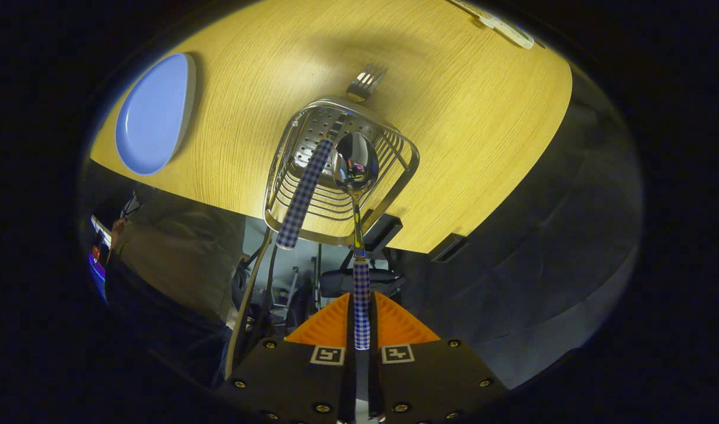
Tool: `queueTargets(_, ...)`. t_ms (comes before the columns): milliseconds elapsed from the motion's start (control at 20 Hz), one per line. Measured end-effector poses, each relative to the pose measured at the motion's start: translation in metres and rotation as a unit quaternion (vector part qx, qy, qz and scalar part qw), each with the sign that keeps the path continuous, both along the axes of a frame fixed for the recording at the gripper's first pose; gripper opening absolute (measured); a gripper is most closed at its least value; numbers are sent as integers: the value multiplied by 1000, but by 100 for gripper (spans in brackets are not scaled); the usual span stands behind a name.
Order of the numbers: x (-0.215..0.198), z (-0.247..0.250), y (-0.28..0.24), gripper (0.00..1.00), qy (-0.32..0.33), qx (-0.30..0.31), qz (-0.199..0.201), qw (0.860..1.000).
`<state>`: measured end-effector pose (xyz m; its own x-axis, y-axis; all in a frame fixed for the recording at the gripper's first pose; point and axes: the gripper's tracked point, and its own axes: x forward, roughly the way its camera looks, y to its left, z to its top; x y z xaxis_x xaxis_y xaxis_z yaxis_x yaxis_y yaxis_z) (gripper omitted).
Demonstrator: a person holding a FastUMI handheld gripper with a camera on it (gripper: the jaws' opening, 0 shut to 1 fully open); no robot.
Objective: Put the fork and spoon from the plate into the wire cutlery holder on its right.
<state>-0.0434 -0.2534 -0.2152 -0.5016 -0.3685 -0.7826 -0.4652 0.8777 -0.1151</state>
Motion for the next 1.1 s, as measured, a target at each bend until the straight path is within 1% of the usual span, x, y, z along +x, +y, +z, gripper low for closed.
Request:
queueTargets(250,10,4,6,11,-23,15,-14,1000)
queueTargets(300,7,4,4,12,-28,15,-16,999)
queueTargets(350,9,9,3,15,-34,17,-19,999)
queueTargets(400,11,13,3,16,-42,20,-22,999)
queueTargets(450,13,21,2,16,-54,26,-28,998)
queueTargets(500,16,30,3,24,-68,35,-35,996)
queueTargets(600,18,46,3,24,-105,48,-47,992)
queueTargets(700,18,67,4,24,-158,57,-46,985)
queueTargets(750,17,70,19,24,-189,66,-45,979)
queueTargets(850,14,82,21,24,-249,95,-49,963)
queueTargets(950,9,85,39,24,-311,118,-47,942)
queueTargets(1000,6,79,47,24,-346,126,-46,928)
queueTargets(1050,8,79,57,27,-385,136,-45,912)
queueTargets(1100,13,79,72,47,-428,155,-46,889)
